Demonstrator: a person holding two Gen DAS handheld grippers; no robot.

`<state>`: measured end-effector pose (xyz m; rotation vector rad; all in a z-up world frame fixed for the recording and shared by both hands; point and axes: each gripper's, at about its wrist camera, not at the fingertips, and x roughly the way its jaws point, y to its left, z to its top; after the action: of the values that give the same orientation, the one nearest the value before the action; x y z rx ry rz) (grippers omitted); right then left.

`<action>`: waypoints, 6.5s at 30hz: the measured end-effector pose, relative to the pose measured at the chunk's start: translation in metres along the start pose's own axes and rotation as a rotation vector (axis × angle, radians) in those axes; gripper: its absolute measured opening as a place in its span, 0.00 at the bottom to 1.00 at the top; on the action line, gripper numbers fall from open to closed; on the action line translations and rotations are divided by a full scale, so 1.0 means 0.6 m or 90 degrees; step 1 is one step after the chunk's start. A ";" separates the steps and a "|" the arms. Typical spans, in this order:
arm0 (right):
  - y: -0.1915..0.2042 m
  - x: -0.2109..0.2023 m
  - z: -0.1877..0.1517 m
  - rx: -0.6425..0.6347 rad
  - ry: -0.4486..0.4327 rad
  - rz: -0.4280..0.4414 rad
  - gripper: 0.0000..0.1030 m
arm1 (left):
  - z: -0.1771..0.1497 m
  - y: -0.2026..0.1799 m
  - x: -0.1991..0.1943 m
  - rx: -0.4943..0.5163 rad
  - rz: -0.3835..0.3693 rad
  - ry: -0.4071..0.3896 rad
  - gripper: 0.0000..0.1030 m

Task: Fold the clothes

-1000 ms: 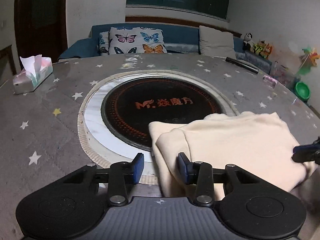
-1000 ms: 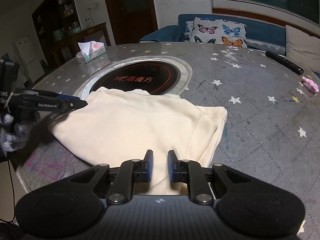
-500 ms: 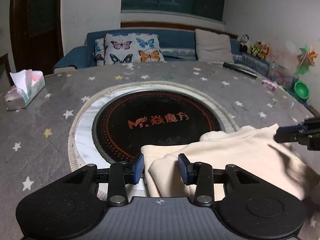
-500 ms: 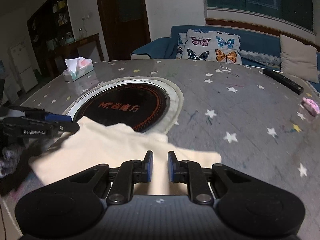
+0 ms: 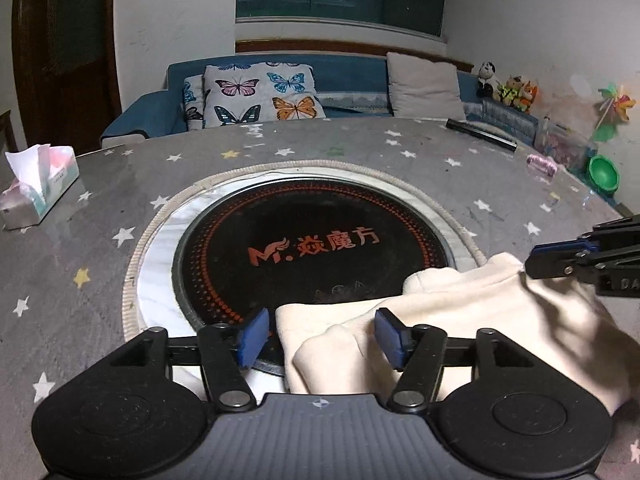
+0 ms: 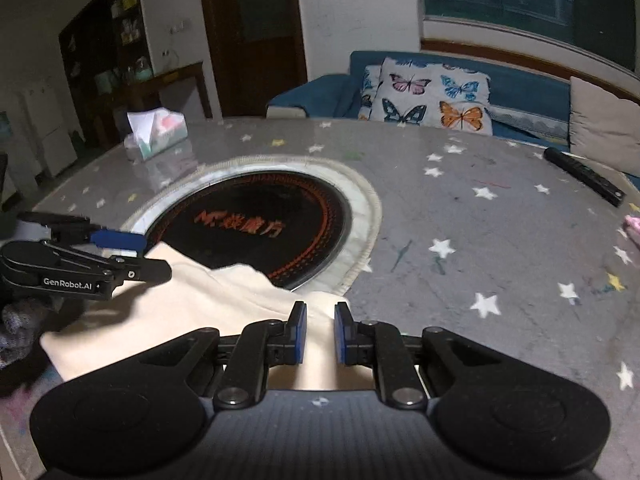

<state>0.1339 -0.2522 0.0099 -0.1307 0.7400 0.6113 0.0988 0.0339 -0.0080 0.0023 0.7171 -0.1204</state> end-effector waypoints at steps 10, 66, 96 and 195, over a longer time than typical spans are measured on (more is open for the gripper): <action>0.032 -0.032 0.005 -0.039 -0.007 0.017 0.15 | -0.001 0.023 -0.003 -0.016 0.004 0.000 0.63; 0.315 -0.057 -0.056 -0.264 -0.044 0.128 0.07 | -0.068 0.097 -0.094 -0.360 -0.131 0.043 0.99; 0.039 -0.127 -0.125 0.027 -0.009 -0.032 0.10 | -0.072 0.064 -0.055 -0.396 -0.175 0.090 0.18; -0.291 -0.010 -0.018 0.126 -0.043 -0.205 0.16 | 0.190 -0.346 0.246 0.083 -0.162 0.055 0.28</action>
<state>0.2224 -0.4014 -0.0111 -0.0452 0.6924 0.2334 0.2610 -0.1932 -0.0105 0.0418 0.7921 -0.4128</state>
